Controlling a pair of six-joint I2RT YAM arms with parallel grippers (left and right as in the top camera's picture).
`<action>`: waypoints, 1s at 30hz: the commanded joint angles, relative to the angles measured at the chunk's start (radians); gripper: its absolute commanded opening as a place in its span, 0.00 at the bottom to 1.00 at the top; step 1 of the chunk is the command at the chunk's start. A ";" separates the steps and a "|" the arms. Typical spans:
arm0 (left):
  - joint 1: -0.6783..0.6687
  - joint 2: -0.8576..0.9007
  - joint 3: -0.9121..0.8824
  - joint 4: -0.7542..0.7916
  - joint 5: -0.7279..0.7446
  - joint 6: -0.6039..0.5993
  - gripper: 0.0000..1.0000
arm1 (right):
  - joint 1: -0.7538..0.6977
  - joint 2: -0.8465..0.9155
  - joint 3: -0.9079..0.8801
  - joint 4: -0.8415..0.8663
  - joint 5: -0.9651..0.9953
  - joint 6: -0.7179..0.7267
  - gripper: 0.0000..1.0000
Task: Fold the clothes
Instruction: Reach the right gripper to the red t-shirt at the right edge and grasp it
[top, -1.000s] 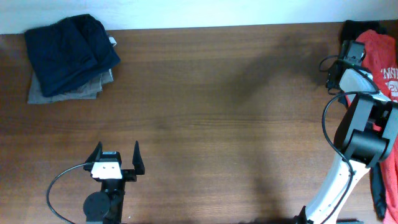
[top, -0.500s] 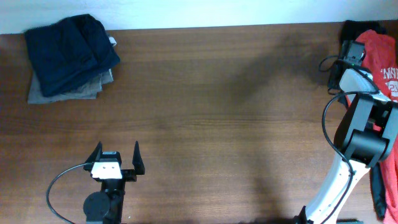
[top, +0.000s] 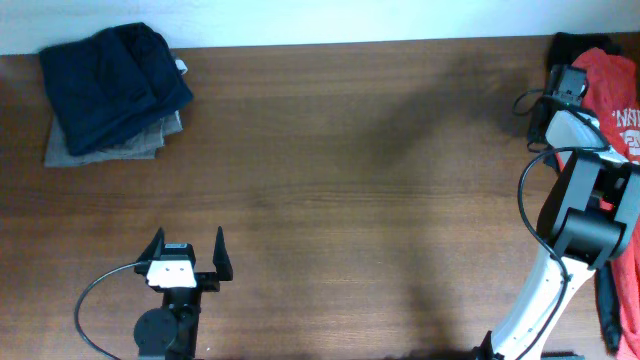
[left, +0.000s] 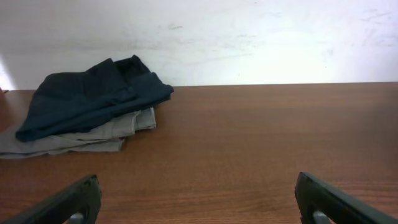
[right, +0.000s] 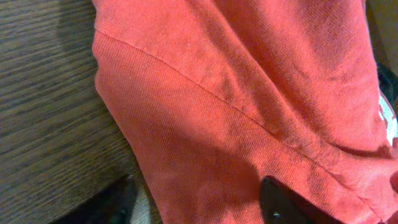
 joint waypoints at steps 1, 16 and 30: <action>0.005 -0.008 -0.002 -0.005 0.011 -0.003 0.99 | 0.000 0.018 0.015 -0.006 -0.005 0.010 0.70; 0.005 -0.008 -0.002 -0.005 0.011 -0.003 0.99 | -0.013 0.019 0.013 0.005 -0.078 0.037 0.60; 0.005 -0.008 -0.002 -0.005 0.011 -0.002 0.99 | -0.047 0.019 0.012 0.003 -0.093 0.037 0.59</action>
